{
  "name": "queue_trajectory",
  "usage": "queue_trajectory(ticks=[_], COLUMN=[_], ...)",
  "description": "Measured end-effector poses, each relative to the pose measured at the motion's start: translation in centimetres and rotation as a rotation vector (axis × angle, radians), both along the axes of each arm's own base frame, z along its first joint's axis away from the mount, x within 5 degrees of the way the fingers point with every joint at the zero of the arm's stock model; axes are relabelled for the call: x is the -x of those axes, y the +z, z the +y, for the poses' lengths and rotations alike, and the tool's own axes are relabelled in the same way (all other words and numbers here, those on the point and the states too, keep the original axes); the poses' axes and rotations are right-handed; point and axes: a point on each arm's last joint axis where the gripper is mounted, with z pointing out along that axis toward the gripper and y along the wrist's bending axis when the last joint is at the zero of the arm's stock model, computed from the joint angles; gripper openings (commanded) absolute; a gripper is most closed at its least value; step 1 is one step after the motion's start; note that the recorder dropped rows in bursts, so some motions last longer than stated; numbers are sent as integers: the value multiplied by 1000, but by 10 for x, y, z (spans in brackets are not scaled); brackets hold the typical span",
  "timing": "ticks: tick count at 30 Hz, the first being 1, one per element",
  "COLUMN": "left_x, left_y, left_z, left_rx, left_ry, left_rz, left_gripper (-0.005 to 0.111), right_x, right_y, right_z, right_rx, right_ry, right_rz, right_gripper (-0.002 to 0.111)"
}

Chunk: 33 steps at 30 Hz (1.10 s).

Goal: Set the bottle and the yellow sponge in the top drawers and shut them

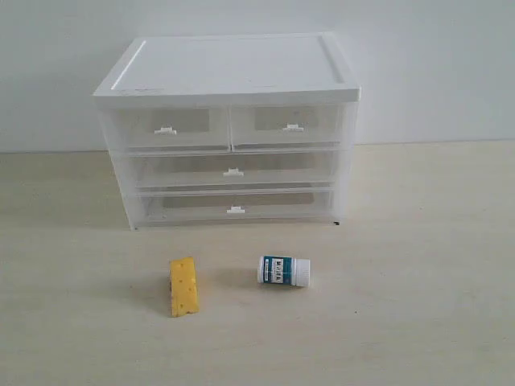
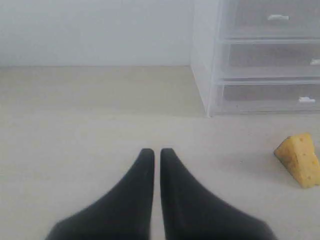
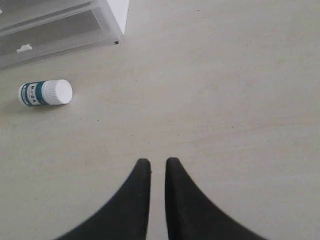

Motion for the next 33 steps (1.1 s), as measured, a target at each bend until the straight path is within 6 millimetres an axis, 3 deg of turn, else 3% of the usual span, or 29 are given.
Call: queue_trajectory(ticks=[5, 10, 14, 24, 33], left_x=[0, 1, 1, 1, -2], left_y=[0, 1, 3, 5, 27], left_z=[-1, -11, -16, -17, -2], left_rx=[38, 686, 994, 1075, 1145], left_ry=[3, 41, 44, 41, 64], left_rz=[1, 41, 72, 60, -238], left_gripper=[4, 4, 4, 4, 4], right_x=[0, 0, 0, 0, 0], right_y=[0, 0, 0, 0, 0], right_z=[0, 0, 0, 0, 0], right_rx=[0, 0, 0, 0, 0], right_ry=[0, 0, 0, 0, 0], right_rz=[0, 0, 0, 0, 0], right_gripper=[8, 8, 8, 8, 8])
